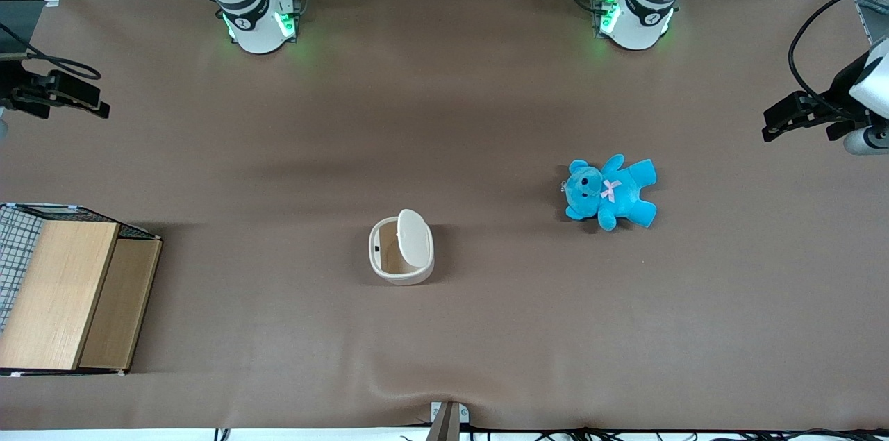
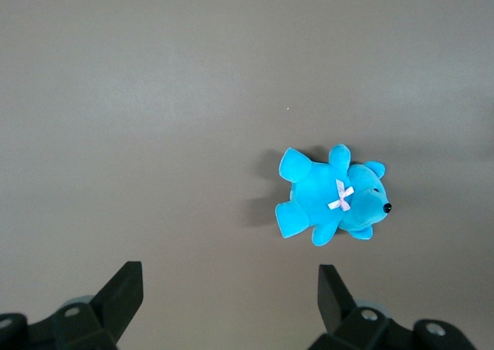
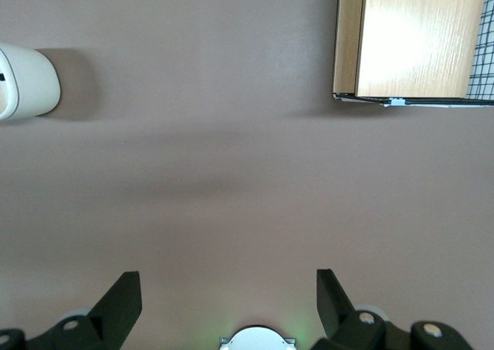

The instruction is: Open trash can with right arm

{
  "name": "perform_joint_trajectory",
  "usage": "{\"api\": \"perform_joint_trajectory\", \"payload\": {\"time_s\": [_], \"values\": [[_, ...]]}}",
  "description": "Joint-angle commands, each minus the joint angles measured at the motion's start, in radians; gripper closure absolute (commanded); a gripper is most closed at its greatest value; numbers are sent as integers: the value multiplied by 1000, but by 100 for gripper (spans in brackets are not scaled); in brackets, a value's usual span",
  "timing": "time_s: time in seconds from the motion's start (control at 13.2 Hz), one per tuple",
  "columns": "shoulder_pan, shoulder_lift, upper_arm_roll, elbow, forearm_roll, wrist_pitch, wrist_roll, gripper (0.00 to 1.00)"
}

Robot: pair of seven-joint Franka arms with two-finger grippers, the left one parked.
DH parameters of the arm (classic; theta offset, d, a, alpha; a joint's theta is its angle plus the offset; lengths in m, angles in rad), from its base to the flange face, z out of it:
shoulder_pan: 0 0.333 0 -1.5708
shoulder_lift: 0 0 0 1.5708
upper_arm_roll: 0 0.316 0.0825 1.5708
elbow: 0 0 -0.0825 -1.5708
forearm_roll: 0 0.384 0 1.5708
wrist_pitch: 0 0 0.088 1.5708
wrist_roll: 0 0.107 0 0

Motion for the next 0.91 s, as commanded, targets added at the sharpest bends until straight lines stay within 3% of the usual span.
{"api": "perform_joint_trajectory", "payload": {"time_s": [0.0, 0.84], "values": [[-19, -71, 16, -92, -17, 40, -20, 0], [-28, -71, 16, -31, -21, 59, -17, 0]]}}
